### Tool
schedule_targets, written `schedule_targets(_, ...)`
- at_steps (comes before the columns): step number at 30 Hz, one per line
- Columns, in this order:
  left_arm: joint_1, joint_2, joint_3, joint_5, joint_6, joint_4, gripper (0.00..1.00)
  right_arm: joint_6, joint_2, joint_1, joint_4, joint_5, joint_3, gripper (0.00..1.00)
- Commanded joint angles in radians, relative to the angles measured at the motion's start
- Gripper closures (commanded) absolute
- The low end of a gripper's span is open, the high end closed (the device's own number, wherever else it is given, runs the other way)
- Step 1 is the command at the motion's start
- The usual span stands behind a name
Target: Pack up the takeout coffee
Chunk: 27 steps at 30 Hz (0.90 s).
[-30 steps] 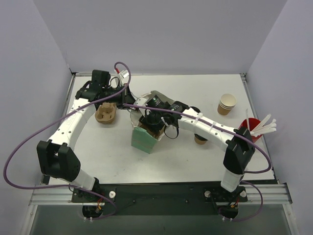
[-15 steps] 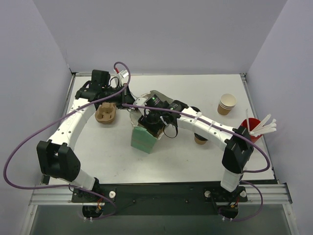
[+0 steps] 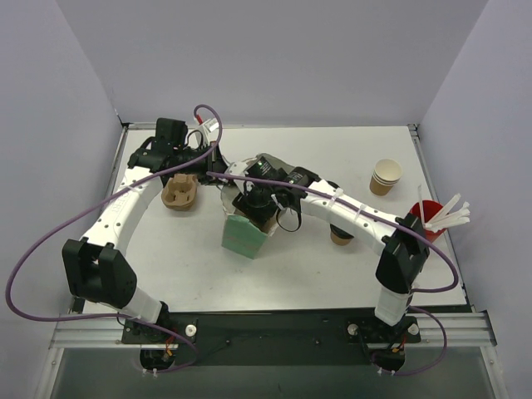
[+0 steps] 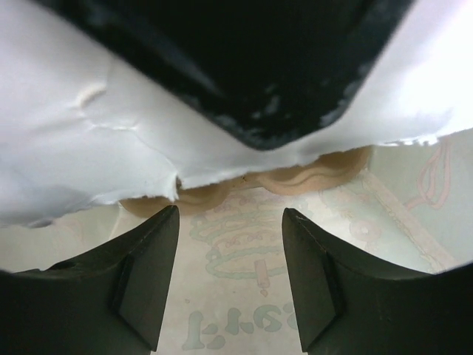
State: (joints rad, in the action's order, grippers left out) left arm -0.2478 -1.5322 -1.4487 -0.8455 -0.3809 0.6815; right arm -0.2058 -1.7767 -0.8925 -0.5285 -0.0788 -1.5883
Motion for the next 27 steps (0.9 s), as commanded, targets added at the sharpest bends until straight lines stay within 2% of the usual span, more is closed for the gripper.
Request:
schedule_targets(1,-0.004,0.017,-0.056,-0.035,0.016,-0.020,1.00,0.028,0.013,0.009,-0.037,-0.019,-0.082,0.46)
schedule_targets(12,-0.005,0.030,-0.056,-0.041,0.011,-0.057,1.00,0.109,0.103,0.007,-0.091,-0.076,-0.182,0.41)
schedule_targets(19,-0.024,0.044,-0.052,-0.021,0.024,-0.071,1.00,0.200,0.169,0.007,-0.091,-0.006,-0.257,0.32)
schedule_targets(23,-0.024,0.050,-0.053,-0.017,0.022,-0.074,1.00,0.276,0.217,0.007,-0.093,0.076,-0.282,0.30)
schedule_targets(24,-0.025,0.052,-0.055,-0.014,0.022,-0.077,1.00,0.292,0.241,0.009,-0.096,0.168,-0.280,0.29)
schedule_targets(27,-0.036,0.056,-0.052,-0.006,0.033,-0.074,1.00,0.370,0.311,0.029,-0.099,0.282,-0.239,0.27)
